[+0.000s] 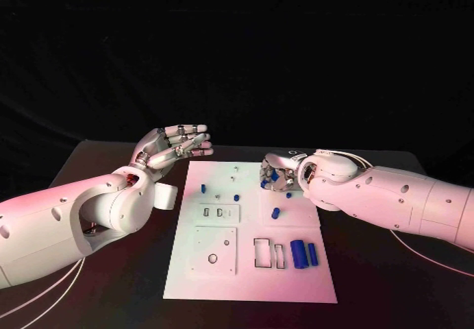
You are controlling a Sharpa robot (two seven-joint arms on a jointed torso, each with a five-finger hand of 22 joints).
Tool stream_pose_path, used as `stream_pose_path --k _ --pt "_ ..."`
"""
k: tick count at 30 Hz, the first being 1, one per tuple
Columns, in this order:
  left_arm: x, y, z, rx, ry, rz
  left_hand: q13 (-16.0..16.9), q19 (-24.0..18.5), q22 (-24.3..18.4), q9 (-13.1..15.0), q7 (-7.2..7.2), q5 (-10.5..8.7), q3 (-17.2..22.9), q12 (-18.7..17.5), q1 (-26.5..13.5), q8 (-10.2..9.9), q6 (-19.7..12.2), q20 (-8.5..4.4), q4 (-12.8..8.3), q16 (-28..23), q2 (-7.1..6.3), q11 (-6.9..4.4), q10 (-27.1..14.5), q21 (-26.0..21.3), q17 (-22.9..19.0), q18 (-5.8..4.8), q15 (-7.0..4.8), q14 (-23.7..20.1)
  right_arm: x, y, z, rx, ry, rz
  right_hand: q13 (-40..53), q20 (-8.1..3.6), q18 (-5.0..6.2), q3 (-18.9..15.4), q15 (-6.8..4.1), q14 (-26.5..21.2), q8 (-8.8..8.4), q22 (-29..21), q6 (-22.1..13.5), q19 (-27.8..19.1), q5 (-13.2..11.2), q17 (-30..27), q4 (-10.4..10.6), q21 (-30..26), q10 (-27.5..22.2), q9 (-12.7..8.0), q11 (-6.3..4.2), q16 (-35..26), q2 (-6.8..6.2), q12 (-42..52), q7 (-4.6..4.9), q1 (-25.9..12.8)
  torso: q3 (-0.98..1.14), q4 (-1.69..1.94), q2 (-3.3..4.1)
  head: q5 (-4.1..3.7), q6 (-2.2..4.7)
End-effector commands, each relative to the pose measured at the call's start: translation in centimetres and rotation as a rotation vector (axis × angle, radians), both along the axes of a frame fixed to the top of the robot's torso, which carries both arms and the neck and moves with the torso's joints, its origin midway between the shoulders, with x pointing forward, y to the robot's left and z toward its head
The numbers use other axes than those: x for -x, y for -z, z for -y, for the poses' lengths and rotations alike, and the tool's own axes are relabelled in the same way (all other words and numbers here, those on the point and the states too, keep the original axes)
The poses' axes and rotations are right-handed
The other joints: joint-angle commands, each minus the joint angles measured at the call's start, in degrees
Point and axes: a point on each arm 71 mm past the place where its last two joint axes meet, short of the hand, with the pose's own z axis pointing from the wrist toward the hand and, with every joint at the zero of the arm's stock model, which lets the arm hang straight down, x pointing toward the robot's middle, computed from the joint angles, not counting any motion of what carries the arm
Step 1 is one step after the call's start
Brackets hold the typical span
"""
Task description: Assemble the parts on the task board
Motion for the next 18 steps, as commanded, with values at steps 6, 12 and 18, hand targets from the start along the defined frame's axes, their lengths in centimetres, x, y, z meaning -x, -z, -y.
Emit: stream_pose_path --k 6,12,18 --pt "0.0 -0.1 0.1 0.012 0.015 -0.003 -0.1 0.2 -0.1 0.0 2.28 -0.03 0.4 -0.3 0.0 0.0 0.4 0.05 0.0 -0.3 -0.35 0.12 0.3 0.1 0.1 0.27 0.11 -0.2 0.0 -1.0 0.1 -0.111 0.042 0.119 0.4 -0.51 -1.02 1.0 -0.77 0.0 2.14 0.8 1.0 0.5 7.4 0.4 0.4 0.5 2.0 2.2 -0.50 1.0 0.66 0.2 -0.47 -0.2 -0.04 0.04 -0.03 -0.23 0.20" --pt "-0.1 -0.1 0.1 0.012 0.013 -0.004 -0.1 0.2 -0.1 0.0 2.30 -0.03 0.4 -0.3 0.0 0.0 0.4 0.05 0.0 -0.4 -0.34 0.13 0.3 0.1 0.1 0.27 0.11 -0.2 0.1 -1.7 0.2 -0.171 0.071 0.186 0.5 -0.67 -1.10 1.2 -0.95 0.1 2.85 1.2 1.1 0.7 7.6 0.7 0.0 0.7 2.5 3.1 -0.70 1.4 0.93 0.2 -0.64 0.3 -0.03 0.06 -0.01 -0.09 0.39" --pt "-0.1 -0.1 0.1 0.012 0.012 -0.004 -0.1 0.2 -0.1 0.0 2.30 -0.03 0.5 -0.3 0.0 0.0 0.4 0.05 0.0 -0.4 -0.31 0.14 0.3 0.1 0.1 0.27 0.11 -0.2 0.0 -2.1 -0.4 -0.201 0.079 0.218 0.5 -0.70 -1.12 1.1 -0.96 0.2 2.97 1.3 1.1 0.8 7.5 0.7 -0.1 0.7 2.5 3.3 -0.68 1.5 0.79 0.1 -0.61 0.3 -0.03 0.12 0.06 0.24 0.57"
